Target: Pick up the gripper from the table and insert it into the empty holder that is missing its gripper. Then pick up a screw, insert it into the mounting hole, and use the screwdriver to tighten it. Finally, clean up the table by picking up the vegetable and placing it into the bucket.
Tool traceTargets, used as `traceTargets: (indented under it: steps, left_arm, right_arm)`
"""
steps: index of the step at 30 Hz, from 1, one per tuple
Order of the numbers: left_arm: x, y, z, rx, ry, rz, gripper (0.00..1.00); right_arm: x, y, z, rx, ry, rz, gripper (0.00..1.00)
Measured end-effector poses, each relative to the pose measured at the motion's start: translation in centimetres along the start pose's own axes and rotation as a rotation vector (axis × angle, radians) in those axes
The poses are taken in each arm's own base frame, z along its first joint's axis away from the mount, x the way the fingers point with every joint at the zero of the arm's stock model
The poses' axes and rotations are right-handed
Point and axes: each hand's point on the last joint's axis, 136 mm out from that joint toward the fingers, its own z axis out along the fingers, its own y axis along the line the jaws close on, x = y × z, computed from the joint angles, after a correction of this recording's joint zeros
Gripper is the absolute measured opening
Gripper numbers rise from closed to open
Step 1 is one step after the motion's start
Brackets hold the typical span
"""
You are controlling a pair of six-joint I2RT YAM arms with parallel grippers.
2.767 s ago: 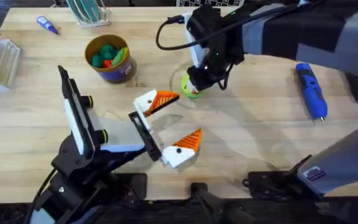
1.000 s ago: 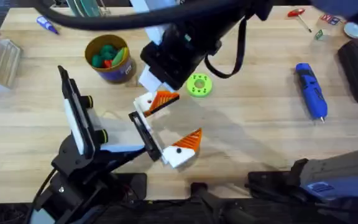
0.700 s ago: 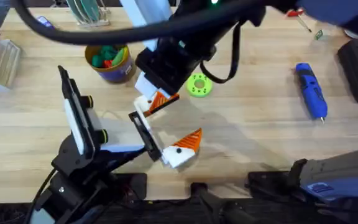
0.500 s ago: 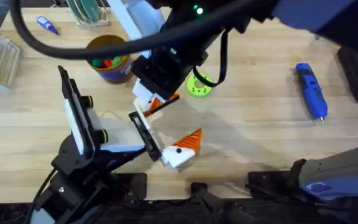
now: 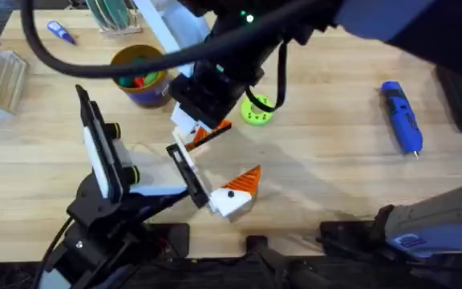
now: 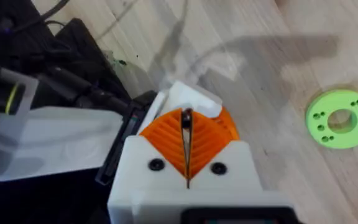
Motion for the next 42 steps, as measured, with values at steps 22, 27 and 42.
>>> traceTargets:
  steps: [22,27,42]
  left_arm:
    - [-0.01,-0.01,0.00,0.000,-0.001,-0.002,0.986]
    - [-0.01,-0.01,0.00,0.000,-0.001,-0.002,0.986]
    - [-0.03,-0.01,0.00,0.000,-0.001,0.003,0.986]
  right_arm:
    - [-0.20,-0.44,0.10,0.023,-0.001,0.001,0.006]
    - [-0.20,-0.45,0.10,0.024,-0.001,0.001,0.006]
    - [-0.01,-0.81,0.67,0.039,0.019,0.004,0.006]
